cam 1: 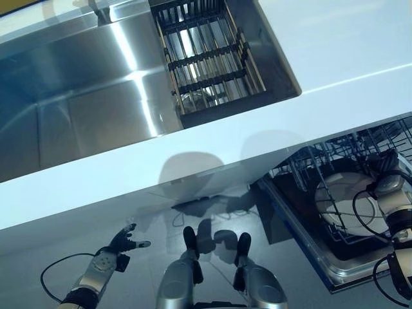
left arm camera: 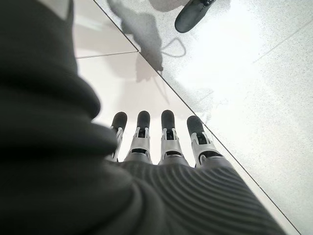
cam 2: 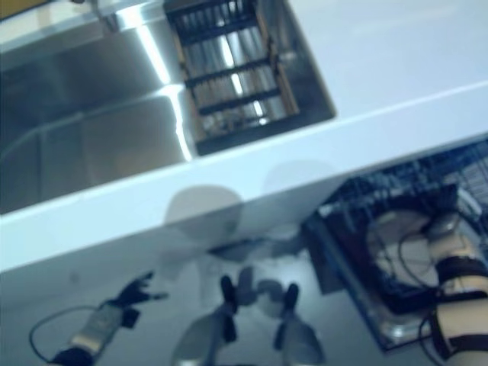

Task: Take plates into dishwasher

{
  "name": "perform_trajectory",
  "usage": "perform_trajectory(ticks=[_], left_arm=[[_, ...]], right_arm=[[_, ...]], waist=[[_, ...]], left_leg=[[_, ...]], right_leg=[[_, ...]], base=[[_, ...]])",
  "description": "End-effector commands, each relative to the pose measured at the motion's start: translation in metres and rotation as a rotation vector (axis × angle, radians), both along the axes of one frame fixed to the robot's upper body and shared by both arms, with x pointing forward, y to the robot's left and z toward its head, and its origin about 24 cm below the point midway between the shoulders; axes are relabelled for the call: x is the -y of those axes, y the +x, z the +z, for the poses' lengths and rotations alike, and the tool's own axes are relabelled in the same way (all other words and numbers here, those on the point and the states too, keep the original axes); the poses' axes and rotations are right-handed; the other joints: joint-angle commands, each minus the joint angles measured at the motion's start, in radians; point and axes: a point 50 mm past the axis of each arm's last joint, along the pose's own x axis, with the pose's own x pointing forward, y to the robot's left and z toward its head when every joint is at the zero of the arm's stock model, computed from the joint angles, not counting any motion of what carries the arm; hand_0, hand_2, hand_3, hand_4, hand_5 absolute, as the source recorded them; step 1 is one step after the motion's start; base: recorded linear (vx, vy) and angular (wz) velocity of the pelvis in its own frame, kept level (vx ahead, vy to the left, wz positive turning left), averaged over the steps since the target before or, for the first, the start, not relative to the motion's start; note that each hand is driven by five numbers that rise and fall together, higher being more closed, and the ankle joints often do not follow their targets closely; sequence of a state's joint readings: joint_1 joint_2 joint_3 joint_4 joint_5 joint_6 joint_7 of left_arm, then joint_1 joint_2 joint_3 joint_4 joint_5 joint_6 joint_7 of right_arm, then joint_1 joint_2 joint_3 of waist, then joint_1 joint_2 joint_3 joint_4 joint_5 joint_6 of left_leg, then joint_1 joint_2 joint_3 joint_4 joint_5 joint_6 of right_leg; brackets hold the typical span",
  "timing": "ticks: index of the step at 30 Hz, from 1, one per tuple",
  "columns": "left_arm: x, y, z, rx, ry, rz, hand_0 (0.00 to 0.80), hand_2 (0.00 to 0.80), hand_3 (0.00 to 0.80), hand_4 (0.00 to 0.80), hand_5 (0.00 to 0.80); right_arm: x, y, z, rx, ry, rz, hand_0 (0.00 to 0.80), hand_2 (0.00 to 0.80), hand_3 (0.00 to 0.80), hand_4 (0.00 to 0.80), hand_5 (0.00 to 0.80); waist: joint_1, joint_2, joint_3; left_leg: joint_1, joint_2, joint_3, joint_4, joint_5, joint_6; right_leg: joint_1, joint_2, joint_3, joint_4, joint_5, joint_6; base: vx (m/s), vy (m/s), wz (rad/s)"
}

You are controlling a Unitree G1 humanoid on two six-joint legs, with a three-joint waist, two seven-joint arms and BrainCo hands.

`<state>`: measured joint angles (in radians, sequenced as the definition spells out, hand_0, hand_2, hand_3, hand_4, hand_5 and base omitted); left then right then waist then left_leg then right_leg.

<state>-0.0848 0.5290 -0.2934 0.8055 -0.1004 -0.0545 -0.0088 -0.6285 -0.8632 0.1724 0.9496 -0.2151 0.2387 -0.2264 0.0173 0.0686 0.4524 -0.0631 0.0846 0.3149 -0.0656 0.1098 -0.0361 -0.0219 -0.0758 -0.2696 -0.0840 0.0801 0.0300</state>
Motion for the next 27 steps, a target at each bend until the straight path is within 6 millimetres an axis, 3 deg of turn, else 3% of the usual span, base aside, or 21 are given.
perform_trajectory(ticks=[1,13,19,20,22,25,27], left_arm=[[0.006,-0.003,-0.005,-0.027,0.003,-0.051,0.000,0.000,0.000,0.000,0.000],[0.018,-0.002,-0.012,-0.041,-0.040,-0.074,0.000,0.000,0.000,0.000,0.000],[0.021,-0.006,-0.016,-0.045,-0.051,-0.071,0.000,0.000,0.000,0.000,0.000],[0.022,-0.006,-0.016,-0.045,-0.054,-0.071,0.000,0.000,0.000,0.000,0.000],[0.023,-0.006,-0.018,-0.046,-0.056,-0.069,0.000,0.000,0.000,0.000,0.000],[0.026,-0.007,-0.020,-0.047,-0.058,-0.066,0.000,0.000,0.000,0.000,0.000],[0.026,-0.007,-0.020,-0.048,-0.060,-0.062,0.000,0.000,0.000,0.000,0.000]], right_arm=[[0.037,-0.022,0.027,-0.009,-0.082,-0.139,0.800,0.800,0.800,0.800,0.800],[0.045,-0.026,0.039,-0.020,-0.122,-0.157,0.800,0.800,0.800,0.800,0.800],[0.043,-0.025,0.038,-0.019,-0.129,-0.154,0.800,0.800,0.800,0.800,0.800],[0.042,-0.024,0.038,-0.017,-0.134,-0.151,0.775,0.775,0.775,0.775,0.775],[0.041,-0.023,0.038,-0.017,-0.136,-0.147,0.634,0.634,0.634,0.634,0.634],[0.039,-0.023,0.038,-0.016,-0.139,-0.141,0.540,0.540,0.540,0.540,0.540],[0.039,-0.023,0.038,-0.017,-0.141,-0.140,0.405,0.405,0.405,0.405,0.405]], waist=[[-0.012,0.051,-0.025],[-0.033,0.087,-0.037],[-0.038,0.089,-0.041],[-0.041,0.089,-0.042],[-0.043,0.087,-0.042],[-0.046,0.085,-0.042],[-0.046,0.084,-0.043]], left_leg=[[-0.103,0.015,0.023,0.073,-0.006,-0.070],[-0.088,0.008,0.032,0.069,-0.007,-0.077],[-0.081,0.006,0.038,0.059,-0.006,-0.078],[-0.080,0.006,0.040,0.057,-0.005,-0.078],[-0.078,0.007,0.042,0.056,-0.006,-0.078],[-0.077,0.006,0.044,0.055,-0.006,-0.077],[-0.076,0.006,0.045,0.054,-0.006,-0.076]], right_leg=[[-0.047,0.026,-0.037,0.197,-0.178,-0.015],[-0.057,0.009,-0.034,0.197,-0.178,-0.013],[-0.061,0.008,-0.035,0.197,-0.179,-0.013],[-0.061,0.008,-0.035,0.196,-0.179,-0.013],[-0.062,0.009,-0.034,0.196,-0.179,-0.013],[-0.061,0.008,-0.032,0.195,-0.178,-0.013],[-0.060,0.009,-0.031,0.194,-0.178,-0.013]], base=[[-0.024,0.037,-0.06],[-0.006,0.047,-0.02],[0.001,0.014,-0.01],[0.000,0.000,0.00],[0.004,0.017,-0.01],[0.000,0.000,0.00],[0.000,0.000,0.00]])
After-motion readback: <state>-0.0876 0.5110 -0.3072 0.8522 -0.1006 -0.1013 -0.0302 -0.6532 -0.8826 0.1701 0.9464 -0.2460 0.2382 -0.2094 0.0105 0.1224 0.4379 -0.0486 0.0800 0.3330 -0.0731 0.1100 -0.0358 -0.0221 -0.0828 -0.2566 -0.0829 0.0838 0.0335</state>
